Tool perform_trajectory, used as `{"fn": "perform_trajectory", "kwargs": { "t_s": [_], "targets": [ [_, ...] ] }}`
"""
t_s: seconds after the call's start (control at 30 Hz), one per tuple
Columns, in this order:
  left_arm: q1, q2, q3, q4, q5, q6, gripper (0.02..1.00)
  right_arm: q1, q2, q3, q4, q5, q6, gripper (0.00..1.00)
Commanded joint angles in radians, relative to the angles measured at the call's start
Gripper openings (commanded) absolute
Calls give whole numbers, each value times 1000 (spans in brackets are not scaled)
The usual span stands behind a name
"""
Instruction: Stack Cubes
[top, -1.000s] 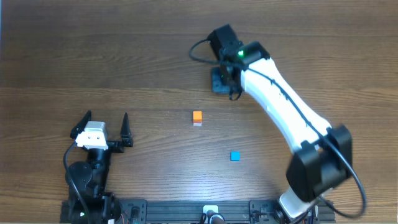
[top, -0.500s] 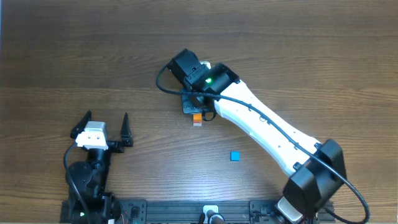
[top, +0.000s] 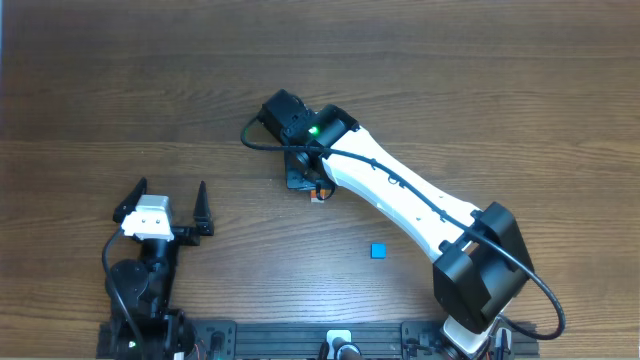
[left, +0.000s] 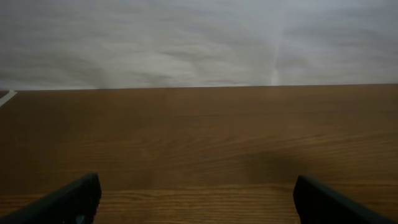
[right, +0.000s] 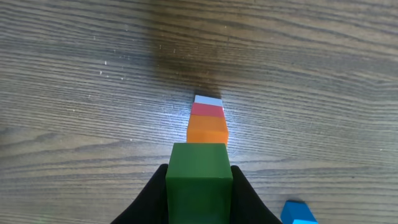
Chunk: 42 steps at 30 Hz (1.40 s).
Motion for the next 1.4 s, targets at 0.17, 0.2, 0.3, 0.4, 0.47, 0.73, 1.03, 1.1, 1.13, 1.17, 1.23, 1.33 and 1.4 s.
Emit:
{"fn": "perform_trajectory", "kwargs": {
  "t_s": [0.17,0.2,0.3,0.4,0.47,0.73,1.03,1.1,1.13,1.17,1.23,1.33,1.4],
  "targets": [
    [-4,-7,-6,1,16,18,1000,10,29,8,-18,16,26,12],
    [-4,-7,-6,1,16,18,998,10,33,8,-19,16,27,9],
    [-4,-7,-6,1,16,18,1000,10,40,8,-19,16,33,12],
    [-4,-7,-6,1,16,18,1000,10,45,8,-18,16,33,12],
    [-4,-7,-6,1,16,18,1000,10,48,8,-18,16,33,9],
    [-4,-7,-6,1,16,18,1000,10,53,8,-8,17,33,12],
    [-4,-7,-6,1,16,18,1000,10,85,8,1,17,33,12],
    [-4,-7,-6,1,16,18,1000,10,85,8,2,17,33,12],
    [-4,-7,-6,1,16,18,1000,10,85,8,3,17,33,12],
    [-4,-7,-6,1,16,18,1000,10,85,8,3,17,33,12],
    [-4,-7,-6,1,16,18,1000,10,85,8,3,17,33,12],
    [-4,-7,-6,1,16,18,1000,10,85,8,3,17,33,110],
    [-4,-7,-6,1,16,18,1000,10,85,8,2,17,33,275]
  ]
}}
